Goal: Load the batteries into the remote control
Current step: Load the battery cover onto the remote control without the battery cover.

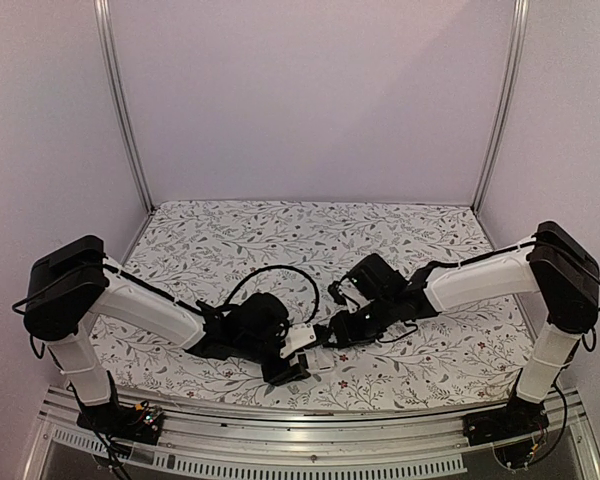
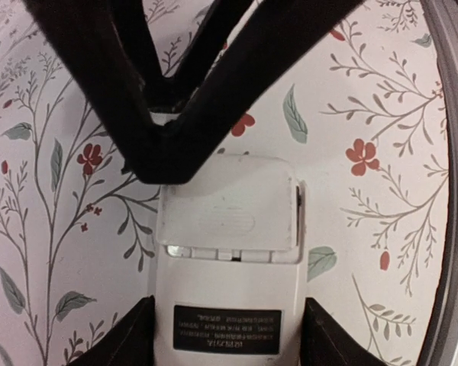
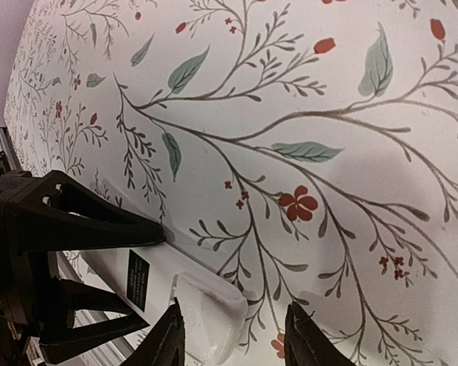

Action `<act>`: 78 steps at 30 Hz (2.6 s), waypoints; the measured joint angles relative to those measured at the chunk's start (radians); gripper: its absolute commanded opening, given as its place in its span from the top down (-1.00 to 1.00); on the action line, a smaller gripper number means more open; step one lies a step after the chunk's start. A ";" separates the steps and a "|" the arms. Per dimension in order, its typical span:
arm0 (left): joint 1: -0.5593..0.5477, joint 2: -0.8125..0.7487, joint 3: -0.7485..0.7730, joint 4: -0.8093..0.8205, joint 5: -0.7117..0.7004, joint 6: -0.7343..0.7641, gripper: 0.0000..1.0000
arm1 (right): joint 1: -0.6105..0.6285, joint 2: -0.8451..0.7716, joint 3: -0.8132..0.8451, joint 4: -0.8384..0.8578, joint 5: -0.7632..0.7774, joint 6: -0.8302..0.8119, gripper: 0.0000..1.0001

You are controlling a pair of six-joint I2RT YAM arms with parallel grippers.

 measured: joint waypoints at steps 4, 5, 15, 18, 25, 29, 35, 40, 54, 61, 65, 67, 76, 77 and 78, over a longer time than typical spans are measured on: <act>-0.003 0.004 0.000 0.007 0.000 -0.005 -0.22 | 0.000 -0.024 -0.047 0.004 -0.009 0.061 0.32; -0.003 0.005 0.000 0.009 0.000 -0.006 -0.22 | 0.000 -0.024 -0.057 0.005 -0.012 0.079 0.34; -0.005 0.005 0.000 0.011 -0.003 -0.008 -0.17 | 0.000 -0.016 -0.075 0.045 -0.045 0.134 0.53; -0.005 0.006 0.000 0.011 -0.003 -0.009 -0.15 | 0.003 -0.010 -0.075 0.055 -0.050 0.138 0.58; -0.006 0.009 0.000 0.018 -0.005 -0.010 -0.06 | 0.010 0.003 -0.074 0.079 -0.063 0.146 0.66; -0.006 0.010 0.000 0.018 -0.005 -0.016 -0.03 | 0.023 0.014 -0.067 0.087 -0.066 0.149 0.67; -0.006 0.012 0.004 0.015 -0.006 -0.028 0.09 | 0.030 0.017 -0.054 0.072 -0.040 0.159 0.68; -0.006 0.019 0.025 -0.017 -0.005 -0.050 0.14 | 0.042 0.016 -0.051 0.069 -0.006 0.188 0.69; -0.013 0.026 0.025 -0.010 -0.024 -0.072 0.22 | 0.071 0.016 -0.029 0.045 0.064 0.283 0.66; -0.013 0.025 0.025 -0.007 -0.034 -0.082 0.23 | 0.072 0.017 -0.051 0.098 0.065 0.334 0.65; -0.013 0.022 0.022 -0.003 -0.040 -0.085 0.23 | 0.072 0.016 -0.055 0.107 0.068 0.348 0.59; -0.013 0.021 0.019 0.003 -0.040 -0.086 0.22 | 0.072 0.017 -0.056 0.110 0.069 0.350 0.53; -0.013 0.019 0.002 0.035 -0.041 -0.087 0.23 | 0.083 0.015 -0.056 0.095 0.065 0.322 0.29; -0.013 0.019 0.001 0.038 -0.041 -0.087 0.23 | 0.085 0.014 -0.056 0.093 0.063 0.317 0.26; -0.013 0.019 -0.001 0.041 -0.041 -0.088 0.23 | 0.085 0.013 -0.056 0.093 0.062 0.312 0.24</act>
